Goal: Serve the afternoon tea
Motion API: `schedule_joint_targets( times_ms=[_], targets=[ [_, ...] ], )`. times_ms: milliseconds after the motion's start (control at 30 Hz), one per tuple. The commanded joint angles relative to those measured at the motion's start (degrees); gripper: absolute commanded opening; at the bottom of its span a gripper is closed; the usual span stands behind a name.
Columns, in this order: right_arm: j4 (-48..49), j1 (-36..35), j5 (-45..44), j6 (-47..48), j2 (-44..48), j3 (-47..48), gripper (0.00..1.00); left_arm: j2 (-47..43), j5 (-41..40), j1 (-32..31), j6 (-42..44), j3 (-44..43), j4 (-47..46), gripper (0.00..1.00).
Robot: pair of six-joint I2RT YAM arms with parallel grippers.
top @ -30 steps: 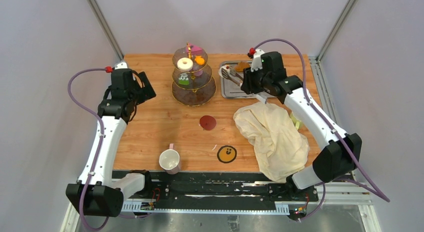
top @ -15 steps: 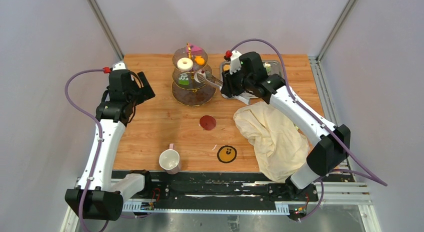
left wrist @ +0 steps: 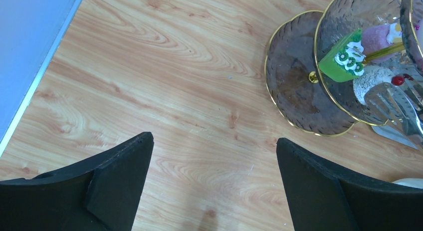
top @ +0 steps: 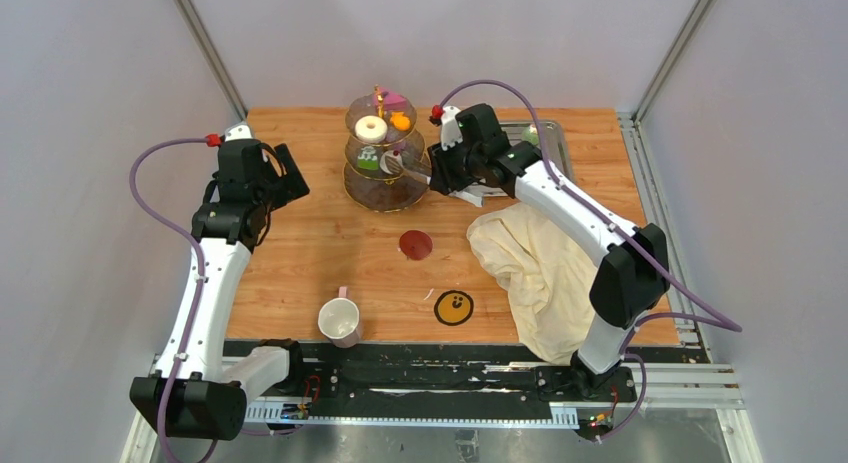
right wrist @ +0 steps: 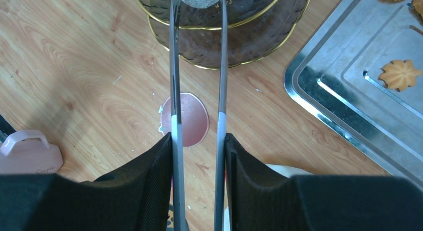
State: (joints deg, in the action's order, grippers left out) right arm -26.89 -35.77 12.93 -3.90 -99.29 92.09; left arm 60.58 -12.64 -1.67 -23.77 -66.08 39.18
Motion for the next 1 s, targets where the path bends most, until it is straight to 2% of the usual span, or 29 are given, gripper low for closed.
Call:
schedule_joint_targets(
  times_ms=[0, 600, 967],
  targets=[
    [1.3, -1.3, -0.3, 0.3, 0.9, 2.7, 0.28, -0.8, -0.9, 0.3, 1.0, -0.5, -0.3, 0.98],
    [1.2, -1.3, -2.1, 1.2, 4.9, 0.6, 0.43, -1.3, -0.2, 0.3, 0.3, -0.4, -0.3, 0.98],
    [1.1, -1.2, -3.4, 1.6, 6.3, -0.1, 0.43, -1.4, 0.0, 0.3, 0.2, -0.4, -0.4, 0.98]
  ],
)
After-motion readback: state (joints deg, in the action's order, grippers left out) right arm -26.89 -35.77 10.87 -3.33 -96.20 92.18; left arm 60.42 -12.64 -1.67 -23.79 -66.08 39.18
